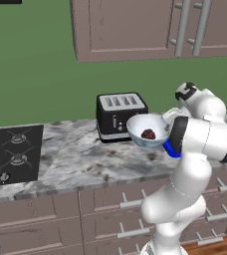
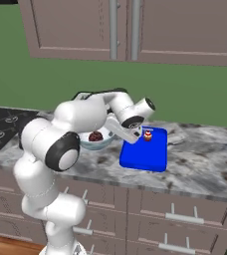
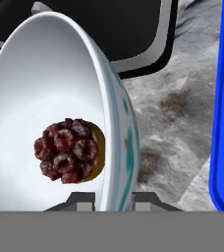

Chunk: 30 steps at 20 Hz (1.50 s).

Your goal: Place the bowl with cake and the cupcake onto the tray.

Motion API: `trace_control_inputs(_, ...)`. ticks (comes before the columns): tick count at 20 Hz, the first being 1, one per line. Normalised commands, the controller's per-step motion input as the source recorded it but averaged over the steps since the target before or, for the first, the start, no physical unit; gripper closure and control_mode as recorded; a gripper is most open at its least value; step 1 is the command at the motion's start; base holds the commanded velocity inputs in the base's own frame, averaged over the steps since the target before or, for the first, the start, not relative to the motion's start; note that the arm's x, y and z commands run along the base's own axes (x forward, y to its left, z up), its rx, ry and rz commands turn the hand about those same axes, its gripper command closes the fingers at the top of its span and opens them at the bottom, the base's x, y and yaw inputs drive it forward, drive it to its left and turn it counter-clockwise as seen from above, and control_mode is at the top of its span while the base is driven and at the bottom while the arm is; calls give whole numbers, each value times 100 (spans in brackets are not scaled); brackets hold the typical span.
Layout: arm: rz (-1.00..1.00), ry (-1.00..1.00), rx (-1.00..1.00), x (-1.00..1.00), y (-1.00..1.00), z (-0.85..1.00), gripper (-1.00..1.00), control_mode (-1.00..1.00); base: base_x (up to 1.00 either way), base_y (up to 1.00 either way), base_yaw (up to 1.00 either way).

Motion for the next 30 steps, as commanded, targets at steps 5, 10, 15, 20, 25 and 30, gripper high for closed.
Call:
trace_control_inputs(5,0,0,5,0,-75,7,100,-100,0,0,0)
trace_control_inputs(10,0,0,6,0,-75,5,100,-100,0,0,0)
trace_control_inputs(15,0,0,6,0,-69,1,100,-100,0,0,0)
trace_control_inputs(20,0,0,3,0,-67,0,100,-100,0,0,0)
trace_control_inputs(25,0,1,0,11,-65,0,100,-100,0,0,0)
trace_control_inputs(30,0,7,0,32,-42,-6,100,-100,0,0,0)
